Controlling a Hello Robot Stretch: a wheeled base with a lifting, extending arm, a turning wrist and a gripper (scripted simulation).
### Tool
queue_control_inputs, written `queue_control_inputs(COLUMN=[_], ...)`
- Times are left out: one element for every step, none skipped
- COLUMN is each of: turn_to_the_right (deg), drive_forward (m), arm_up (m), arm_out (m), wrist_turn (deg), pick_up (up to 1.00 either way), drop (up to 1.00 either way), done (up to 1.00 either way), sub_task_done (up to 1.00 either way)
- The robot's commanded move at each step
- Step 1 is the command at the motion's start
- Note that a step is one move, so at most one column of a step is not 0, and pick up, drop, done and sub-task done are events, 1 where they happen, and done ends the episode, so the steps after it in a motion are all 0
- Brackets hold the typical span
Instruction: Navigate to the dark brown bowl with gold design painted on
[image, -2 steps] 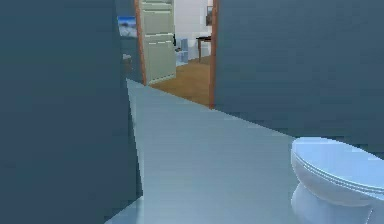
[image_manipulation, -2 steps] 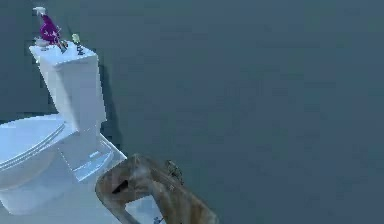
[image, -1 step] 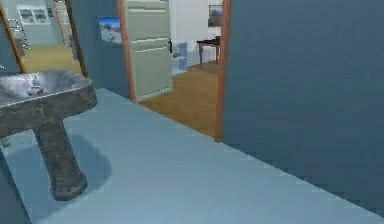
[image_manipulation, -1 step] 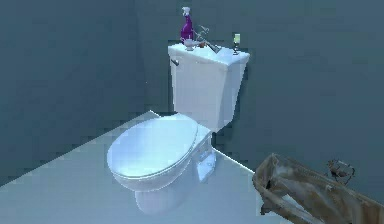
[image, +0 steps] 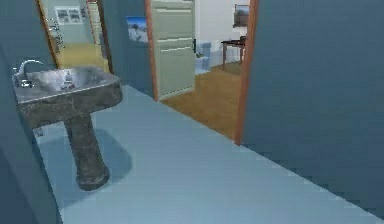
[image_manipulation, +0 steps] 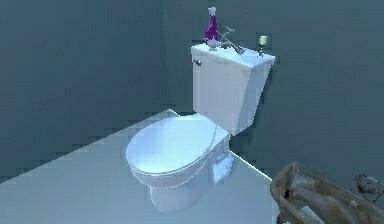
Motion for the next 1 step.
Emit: queue_control_inputs(turn_to_the_right=[0.0], drive_forward=[0.20], arm_up=[0.00], arm_out=[0.00], wrist_turn=[0.0], pick_up=[0.00], drop=[0.00], done=[0.00], sub_task_done=[0.00])
